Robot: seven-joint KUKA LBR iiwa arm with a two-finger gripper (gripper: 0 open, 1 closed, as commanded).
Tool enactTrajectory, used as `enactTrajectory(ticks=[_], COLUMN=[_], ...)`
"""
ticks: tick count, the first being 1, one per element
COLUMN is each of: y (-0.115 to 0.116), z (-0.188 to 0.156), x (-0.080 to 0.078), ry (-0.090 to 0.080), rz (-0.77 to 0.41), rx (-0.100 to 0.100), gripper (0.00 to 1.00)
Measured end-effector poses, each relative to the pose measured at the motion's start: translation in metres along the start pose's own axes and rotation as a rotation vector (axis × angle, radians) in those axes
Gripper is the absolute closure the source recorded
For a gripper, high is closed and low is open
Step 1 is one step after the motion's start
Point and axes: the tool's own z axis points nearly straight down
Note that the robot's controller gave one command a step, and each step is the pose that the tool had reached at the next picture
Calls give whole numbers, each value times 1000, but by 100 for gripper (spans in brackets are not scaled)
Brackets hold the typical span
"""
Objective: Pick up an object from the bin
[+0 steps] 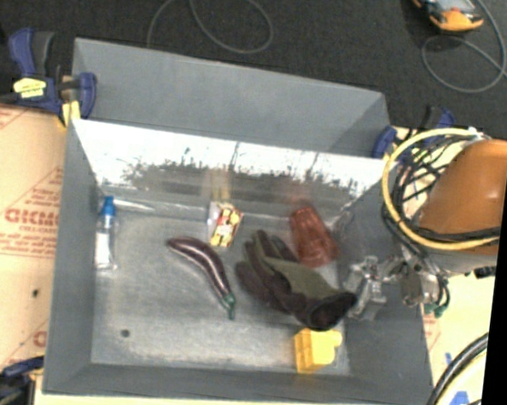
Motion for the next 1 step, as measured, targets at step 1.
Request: enactTrajectory(ticks=[1], y=[-2], z=[-99], x=[13], ry=[-8], rz=[6], rx=[2], gripper=[100])
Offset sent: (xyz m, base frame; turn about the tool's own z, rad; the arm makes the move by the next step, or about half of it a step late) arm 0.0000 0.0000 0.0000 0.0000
